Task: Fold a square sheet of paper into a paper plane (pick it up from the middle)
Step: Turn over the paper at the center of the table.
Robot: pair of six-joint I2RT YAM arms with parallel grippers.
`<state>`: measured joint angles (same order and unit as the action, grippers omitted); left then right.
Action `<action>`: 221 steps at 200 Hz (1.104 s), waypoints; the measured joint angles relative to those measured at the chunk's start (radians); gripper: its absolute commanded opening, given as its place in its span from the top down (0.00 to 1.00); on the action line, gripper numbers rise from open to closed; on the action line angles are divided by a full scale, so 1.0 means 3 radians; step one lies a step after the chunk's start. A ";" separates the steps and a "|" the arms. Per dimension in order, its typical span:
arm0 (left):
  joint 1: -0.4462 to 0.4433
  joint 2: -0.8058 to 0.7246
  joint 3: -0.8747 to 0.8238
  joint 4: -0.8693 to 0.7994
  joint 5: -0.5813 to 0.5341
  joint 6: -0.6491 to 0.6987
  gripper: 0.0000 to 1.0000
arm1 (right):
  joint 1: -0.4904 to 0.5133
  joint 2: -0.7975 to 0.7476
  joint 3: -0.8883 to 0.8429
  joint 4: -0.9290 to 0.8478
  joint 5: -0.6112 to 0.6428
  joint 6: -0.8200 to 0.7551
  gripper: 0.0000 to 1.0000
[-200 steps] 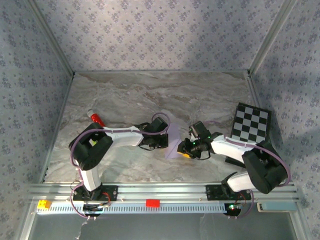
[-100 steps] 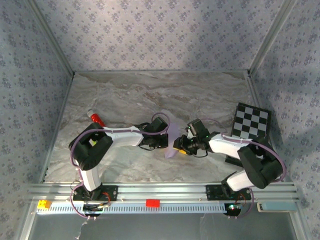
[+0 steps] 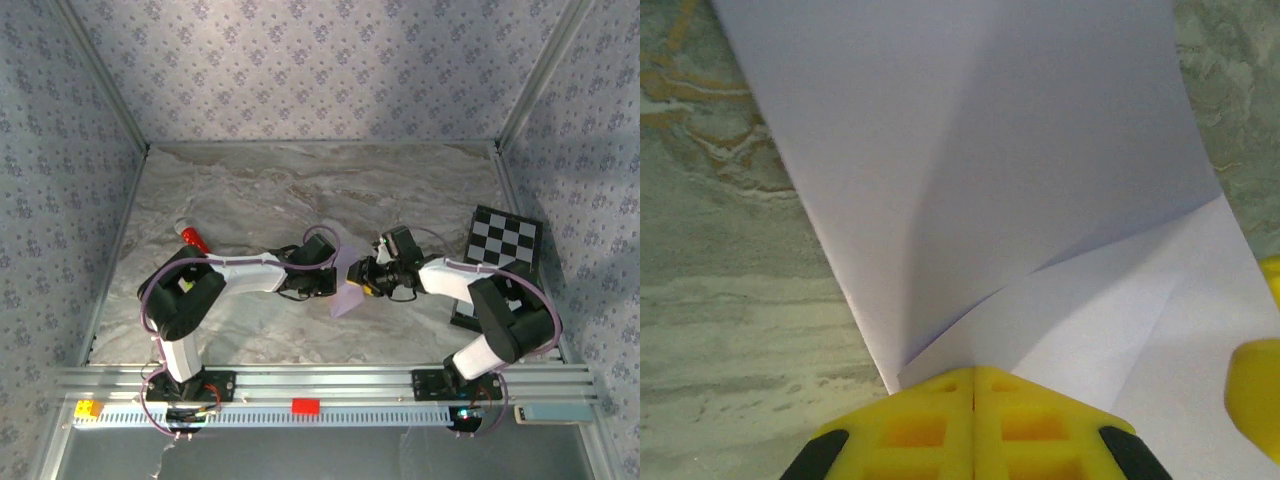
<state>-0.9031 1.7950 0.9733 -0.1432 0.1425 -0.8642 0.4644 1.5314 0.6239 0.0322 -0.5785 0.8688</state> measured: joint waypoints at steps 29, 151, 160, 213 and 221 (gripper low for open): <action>0.0000 0.0000 0.0000 0.0003 0.0000 0.0000 0.94 | -0.0028 0.0109 0.0017 0.0043 -0.0047 -0.0018 0.59; 0.0000 0.0000 0.0000 0.0009 0.0000 -0.0005 0.94 | -0.0233 0.0231 -0.0052 0.0231 -0.0108 -0.0041 0.73; 0.0000 0.0000 0.0000 0.0011 0.0000 -0.0014 0.93 | -0.0234 0.0249 -0.0052 0.0249 -0.0123 -0.0042 0.74; 0.0000 0.0000 0.0000 0.0023 0.0000 -0.0039 0.93 | -0.0270 0.0331 -0.0052 0.0326 -0.0197 -0.0043 0.84; 0.0000 0.0000 0.0000 0.0025 -0.0001 -0.0039 0.93 | -0.0276 0.0338 -0.0053 0.0331 -0.0209 -0.0043 0.86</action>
<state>-0.9031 1.7950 0.9733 -0.1356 0.1421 -0.8761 0.3817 1.6329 0.6079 0.1314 -0.6411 0.8558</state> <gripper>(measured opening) 0.071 0.169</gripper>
